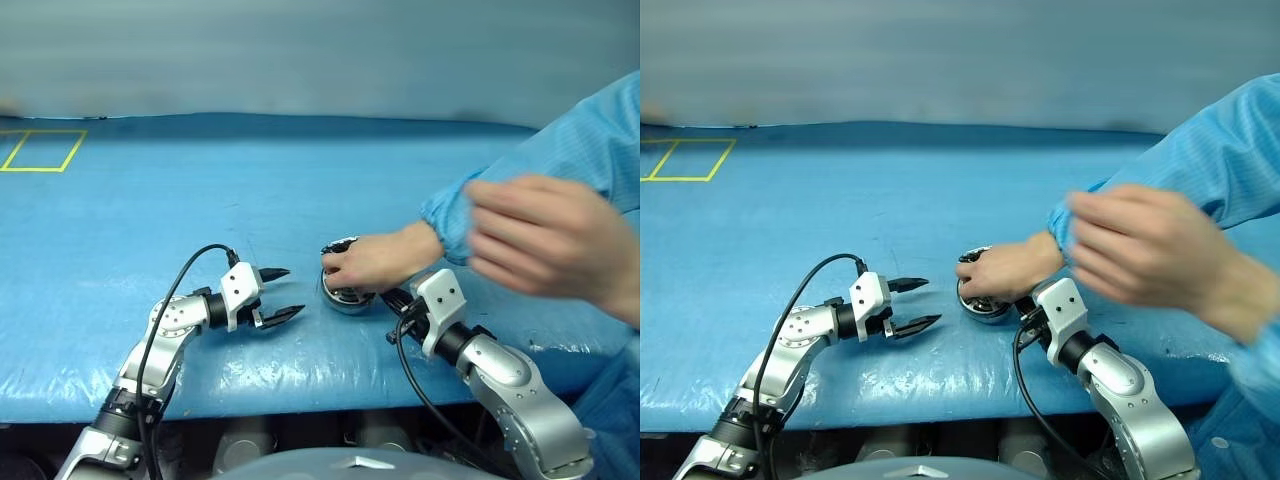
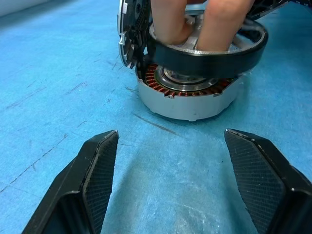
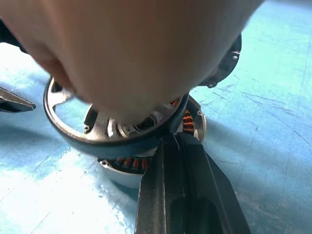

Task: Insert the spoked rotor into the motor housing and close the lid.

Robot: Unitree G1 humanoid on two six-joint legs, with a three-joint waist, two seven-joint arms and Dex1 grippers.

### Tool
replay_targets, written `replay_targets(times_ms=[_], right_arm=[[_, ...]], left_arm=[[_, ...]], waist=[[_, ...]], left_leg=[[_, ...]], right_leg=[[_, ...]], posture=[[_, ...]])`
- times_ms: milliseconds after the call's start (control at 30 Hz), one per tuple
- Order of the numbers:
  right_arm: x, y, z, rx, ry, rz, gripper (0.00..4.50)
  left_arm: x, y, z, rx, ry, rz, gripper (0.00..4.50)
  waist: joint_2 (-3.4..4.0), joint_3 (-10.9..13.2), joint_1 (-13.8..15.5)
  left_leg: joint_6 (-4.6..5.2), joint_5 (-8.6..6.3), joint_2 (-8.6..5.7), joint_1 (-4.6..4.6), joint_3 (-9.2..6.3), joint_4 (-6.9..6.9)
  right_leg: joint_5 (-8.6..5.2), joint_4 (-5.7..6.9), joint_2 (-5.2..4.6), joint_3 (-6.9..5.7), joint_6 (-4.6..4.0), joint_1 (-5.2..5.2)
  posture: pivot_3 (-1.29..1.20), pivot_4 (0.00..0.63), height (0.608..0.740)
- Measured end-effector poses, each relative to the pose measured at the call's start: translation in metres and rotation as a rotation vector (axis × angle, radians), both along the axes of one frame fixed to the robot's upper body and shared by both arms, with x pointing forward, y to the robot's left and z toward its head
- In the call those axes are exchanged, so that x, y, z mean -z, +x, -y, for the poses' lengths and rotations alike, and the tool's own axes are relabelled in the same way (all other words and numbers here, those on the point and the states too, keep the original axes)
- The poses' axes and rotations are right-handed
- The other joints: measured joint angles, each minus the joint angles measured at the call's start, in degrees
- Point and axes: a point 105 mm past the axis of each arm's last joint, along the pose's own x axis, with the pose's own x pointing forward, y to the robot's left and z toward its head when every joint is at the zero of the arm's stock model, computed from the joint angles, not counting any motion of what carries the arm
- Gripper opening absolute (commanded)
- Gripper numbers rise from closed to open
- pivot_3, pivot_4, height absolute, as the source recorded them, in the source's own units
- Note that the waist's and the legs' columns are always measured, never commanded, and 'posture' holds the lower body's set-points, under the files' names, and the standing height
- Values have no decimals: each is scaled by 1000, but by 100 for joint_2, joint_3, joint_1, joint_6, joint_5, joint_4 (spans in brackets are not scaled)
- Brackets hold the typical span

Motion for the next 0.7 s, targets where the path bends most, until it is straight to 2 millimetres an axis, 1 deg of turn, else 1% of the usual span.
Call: replay_targets(times_ms=[133, 700], right_arm=[[0, 0, 0, 0, 0, 1, 0], [-2, 2, -2, -6, 1, 9, 0]], left_arm=[[3, 1, -1, -7, 11, -2, 3693], [2, 1, 0, -14, 7, 1, 3693]], waist=[[0, 0, 0], [0, 0, 0]], left_leg=[[0, 0, 0, 0, 0, 0], [0, 0, 0, 0, 0, 0]], right_leg=[[0, 0, 0, 0, 0, 0], [0, 0, 0, 0, 0, 1]], posture=[[0, 150, 740], [0, 150, 740]])
